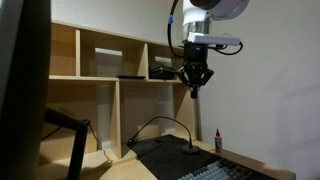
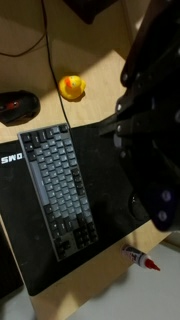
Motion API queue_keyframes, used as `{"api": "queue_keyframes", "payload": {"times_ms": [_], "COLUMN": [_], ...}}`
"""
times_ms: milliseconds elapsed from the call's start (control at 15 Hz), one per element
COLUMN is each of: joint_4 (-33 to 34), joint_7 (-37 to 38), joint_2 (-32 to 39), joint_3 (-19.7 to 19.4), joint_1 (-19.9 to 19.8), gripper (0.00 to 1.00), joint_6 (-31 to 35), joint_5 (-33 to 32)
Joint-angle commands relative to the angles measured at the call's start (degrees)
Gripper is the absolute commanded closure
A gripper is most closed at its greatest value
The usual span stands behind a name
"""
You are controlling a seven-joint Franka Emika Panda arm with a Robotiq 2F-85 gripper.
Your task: Press a button on the keyboard
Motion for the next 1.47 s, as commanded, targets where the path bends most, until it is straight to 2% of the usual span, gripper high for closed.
{"api": "queue_keyframes", "payload": {"times_ms": [0,133,267,600,667,933,1067,1400], "joint_4": [0.26,0.06,-4.43,-12.91,-10.8,-12.51,-11.53,-10.57], "joint_7": [0.65,2.31,2.73,5.3,3.73,4.52,6.12,17.19], "joint_2": [-0.01,0.53,-0.03,2.48,1.59,2.4,7.26,18.72], "joint_3": [0.65,0.09,-3.56,-9.27,-7.88,-9.19,-9.75,-11.76], "joint_1": [-0.07,-0.89,-2.01,-7.75,-6.39,-8.08,-8.98,-12.89], "gripper": [0.99,1.0,1.0,1.0,0.99,0.99,1.0,1.0], "joint_6": [-0.17,-0.74,1.51,4.84,2.7,3.64,5.13,14.63], "joint_5": [0.15,0.88,4.76,6.92,5.69,5.87,6.32,5.15]}}
